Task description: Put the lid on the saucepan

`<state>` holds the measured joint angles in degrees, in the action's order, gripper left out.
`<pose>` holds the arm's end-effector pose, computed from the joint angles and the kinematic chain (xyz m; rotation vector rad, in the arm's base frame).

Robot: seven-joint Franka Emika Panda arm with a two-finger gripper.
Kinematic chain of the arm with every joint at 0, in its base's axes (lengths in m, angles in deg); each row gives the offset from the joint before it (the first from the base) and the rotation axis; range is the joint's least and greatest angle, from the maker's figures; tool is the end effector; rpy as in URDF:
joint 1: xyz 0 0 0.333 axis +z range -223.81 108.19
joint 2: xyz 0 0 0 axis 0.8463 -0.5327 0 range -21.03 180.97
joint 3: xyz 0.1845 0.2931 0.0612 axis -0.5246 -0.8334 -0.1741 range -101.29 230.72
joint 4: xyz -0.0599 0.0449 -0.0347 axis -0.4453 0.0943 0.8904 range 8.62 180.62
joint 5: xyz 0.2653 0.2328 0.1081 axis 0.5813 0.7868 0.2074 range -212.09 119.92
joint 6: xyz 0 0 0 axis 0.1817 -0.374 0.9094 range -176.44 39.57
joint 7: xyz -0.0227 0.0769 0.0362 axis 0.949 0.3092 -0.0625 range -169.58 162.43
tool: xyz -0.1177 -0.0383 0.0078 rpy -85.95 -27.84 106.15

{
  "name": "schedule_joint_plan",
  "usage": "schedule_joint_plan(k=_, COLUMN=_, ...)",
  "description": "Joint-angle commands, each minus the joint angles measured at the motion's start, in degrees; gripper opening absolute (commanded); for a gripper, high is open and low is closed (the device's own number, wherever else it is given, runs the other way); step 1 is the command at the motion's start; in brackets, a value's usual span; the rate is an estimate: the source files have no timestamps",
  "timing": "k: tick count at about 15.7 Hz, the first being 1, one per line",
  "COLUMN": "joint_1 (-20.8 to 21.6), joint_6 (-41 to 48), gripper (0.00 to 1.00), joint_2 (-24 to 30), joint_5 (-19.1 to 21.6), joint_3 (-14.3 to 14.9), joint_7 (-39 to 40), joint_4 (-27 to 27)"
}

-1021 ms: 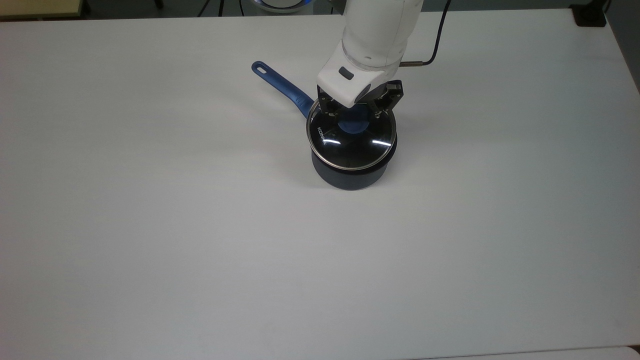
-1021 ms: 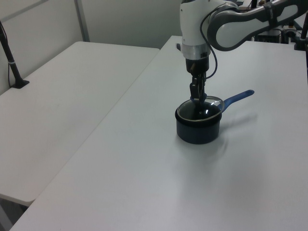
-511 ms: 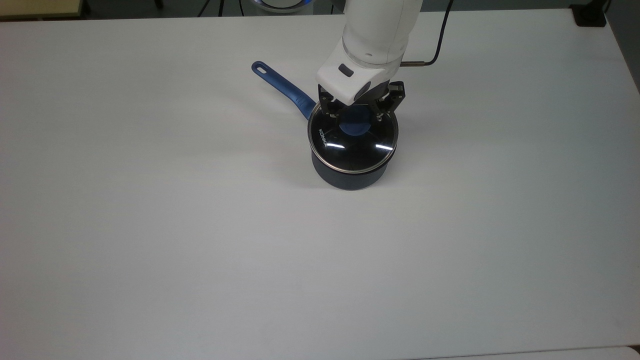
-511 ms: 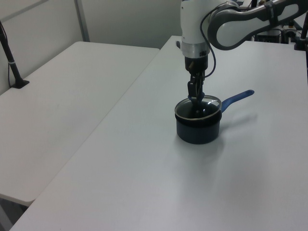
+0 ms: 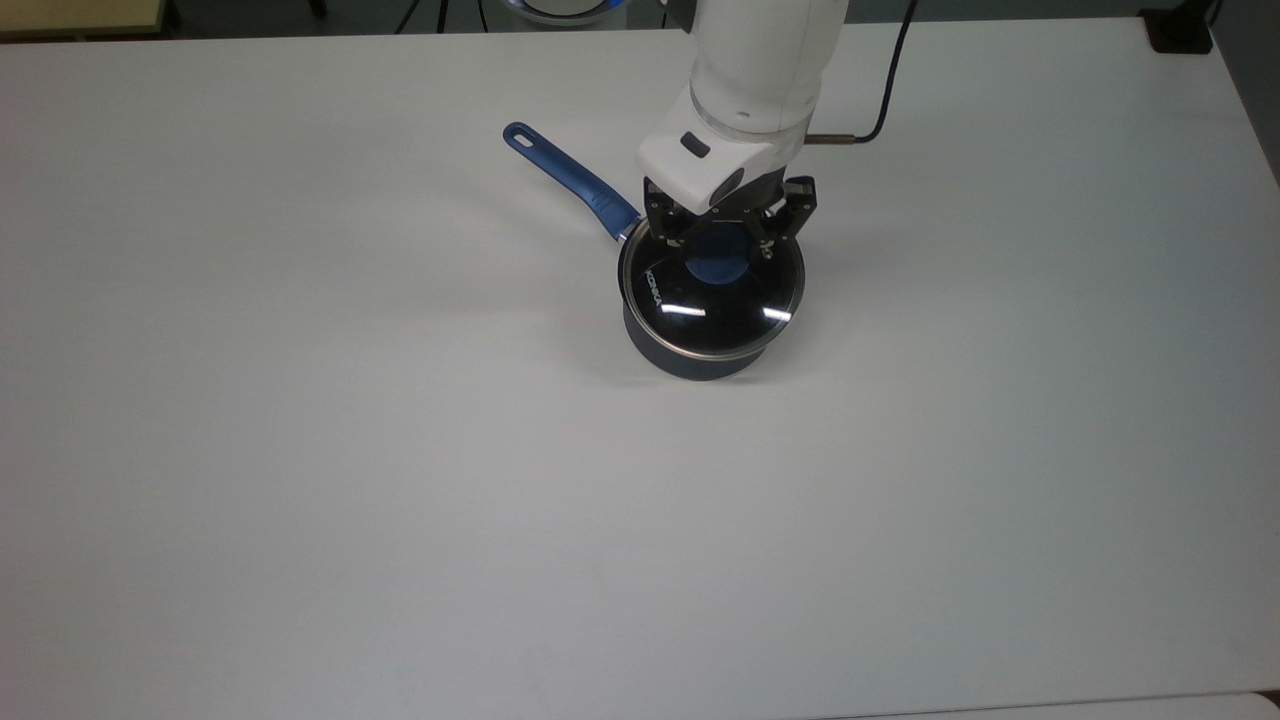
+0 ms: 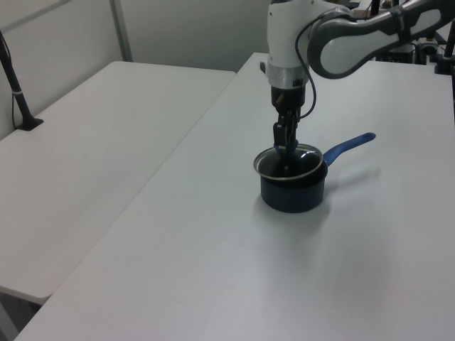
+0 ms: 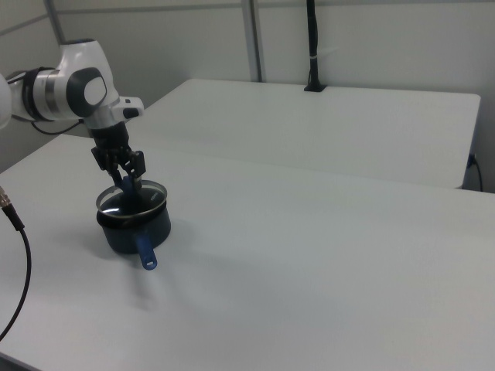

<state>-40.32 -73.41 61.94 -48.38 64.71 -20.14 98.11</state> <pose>0.6126 0.1898 0.4632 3.1079 0.0484 0.0285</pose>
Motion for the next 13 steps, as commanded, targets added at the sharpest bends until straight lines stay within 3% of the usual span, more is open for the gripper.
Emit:
schedule_joint_plan(k=1, joint_1=0.79, joint_6=-2.9, gripper=0.52, joint_2=1.51, joint_5=-0.09, joint_3=0.09, joint_7=-2.25, joint_4=3.1)
schedule_joint_plan(k=13, joint_1=0.79, joint_6=-1.76, gripper=0.52, joint_2=1.95, joint_5=-1.23, joint_3=-0.09, joint_7=-1.55, joint_4=4.95)
